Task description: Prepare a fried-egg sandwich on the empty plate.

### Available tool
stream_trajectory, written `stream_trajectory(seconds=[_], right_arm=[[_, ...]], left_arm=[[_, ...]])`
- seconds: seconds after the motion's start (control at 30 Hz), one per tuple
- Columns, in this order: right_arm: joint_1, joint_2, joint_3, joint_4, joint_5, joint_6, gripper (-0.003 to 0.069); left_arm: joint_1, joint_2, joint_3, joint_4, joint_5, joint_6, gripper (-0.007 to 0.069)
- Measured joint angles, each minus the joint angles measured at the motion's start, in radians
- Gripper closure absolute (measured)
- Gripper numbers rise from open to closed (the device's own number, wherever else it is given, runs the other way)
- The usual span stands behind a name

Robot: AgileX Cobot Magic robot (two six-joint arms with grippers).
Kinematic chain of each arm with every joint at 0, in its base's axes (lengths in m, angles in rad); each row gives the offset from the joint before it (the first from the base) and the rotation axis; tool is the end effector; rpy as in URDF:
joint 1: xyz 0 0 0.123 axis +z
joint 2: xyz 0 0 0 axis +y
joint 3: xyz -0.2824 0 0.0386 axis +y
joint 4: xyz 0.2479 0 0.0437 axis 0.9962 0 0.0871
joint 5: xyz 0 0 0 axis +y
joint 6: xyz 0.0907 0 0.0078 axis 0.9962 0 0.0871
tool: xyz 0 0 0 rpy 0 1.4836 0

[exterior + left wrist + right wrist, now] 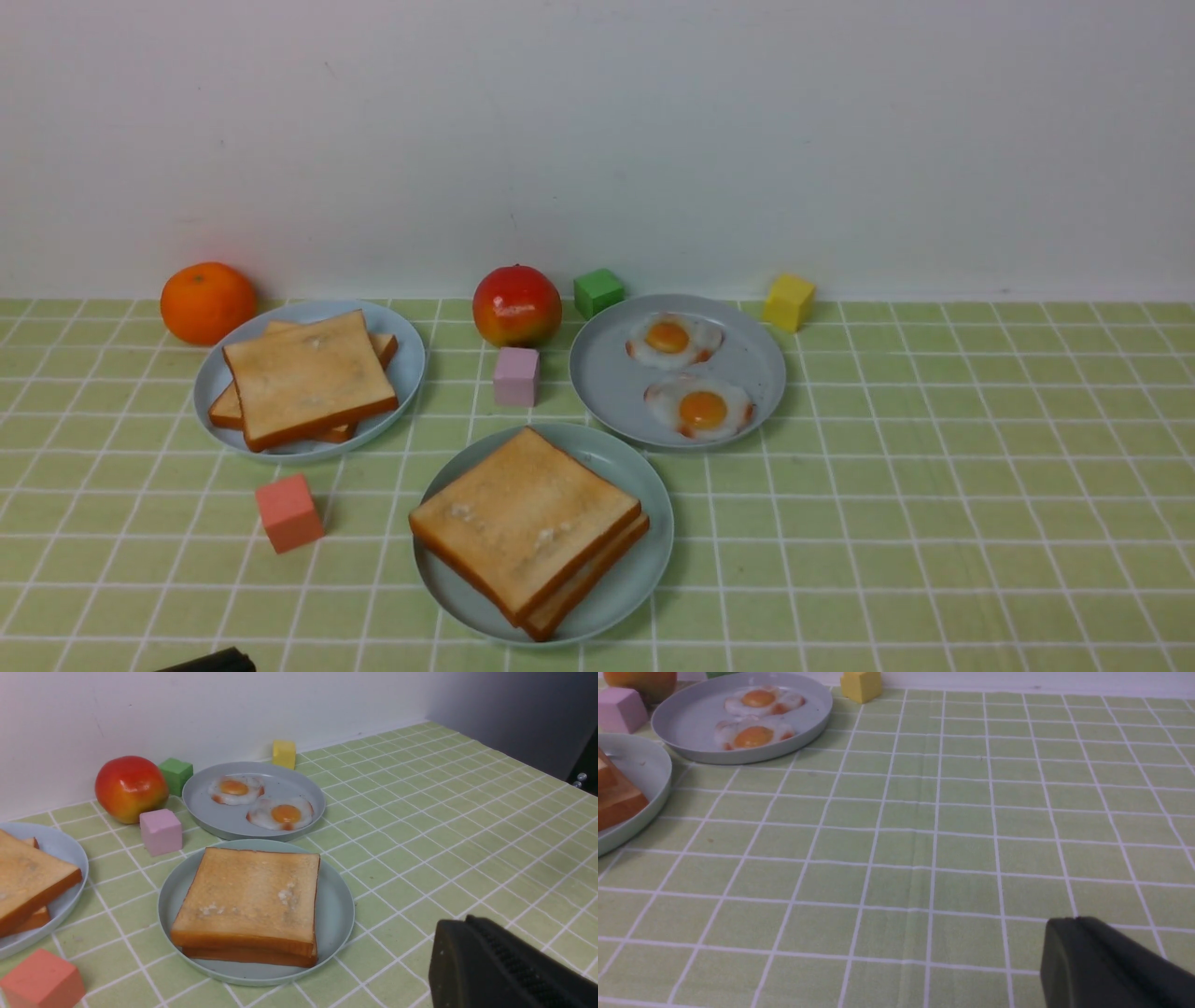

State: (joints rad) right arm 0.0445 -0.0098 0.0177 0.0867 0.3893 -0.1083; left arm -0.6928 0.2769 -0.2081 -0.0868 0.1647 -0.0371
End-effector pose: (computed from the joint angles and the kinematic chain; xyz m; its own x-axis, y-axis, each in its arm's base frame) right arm 0.0519 0.0053 0.1728 -0.3013 -0.0415 -0.9526 -0.0842 0.9963 -0.0167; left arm 0.0602 -0.0516 0.2505 -0.1904 -0.0011 -0.9817 0.6309 0.7660 -0.1232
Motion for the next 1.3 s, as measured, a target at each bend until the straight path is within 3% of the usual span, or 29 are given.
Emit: stream_trajectory(seconds=[0.13,0.3,0.43,0.57,0.7,1.3], right_arm=[[0.000,0.000,0.000,0.001,0.000,0.000,0.0664],[0.000,0.000,0.000,0.001,0.000,0.000,0.0662],[0.000,0.000,0.000,0.001,0.000,0.000,0.0661],[0.000,-0.001,0.000,0.001,0.001,0.000,0.0656],[-0.002,-0.001,0.000,0.001,0.001,0.000,0.0655],[-0.003,-0.001,0.000,0.001,0.001,-0.002,0.0638]], left_arm=[[0.043,-0.009,0.026,0.002,-0.062,-0.002,0.0627],[0.328,-0.124,0.071,0.006,-0.085,-0.021,0.0638],[0.561,-0.265,0.159,0.020,-0.018,-0.042,0.0638],[0.679,-0.287,0.231,0.026,0.132,-0.140,0.0638],[0.695,-0.287,0.240,0.026,0.220,-0.199,0.0638],[0.695,-0.287,0.240,0.020,0.221,-0.209,0.0638]])
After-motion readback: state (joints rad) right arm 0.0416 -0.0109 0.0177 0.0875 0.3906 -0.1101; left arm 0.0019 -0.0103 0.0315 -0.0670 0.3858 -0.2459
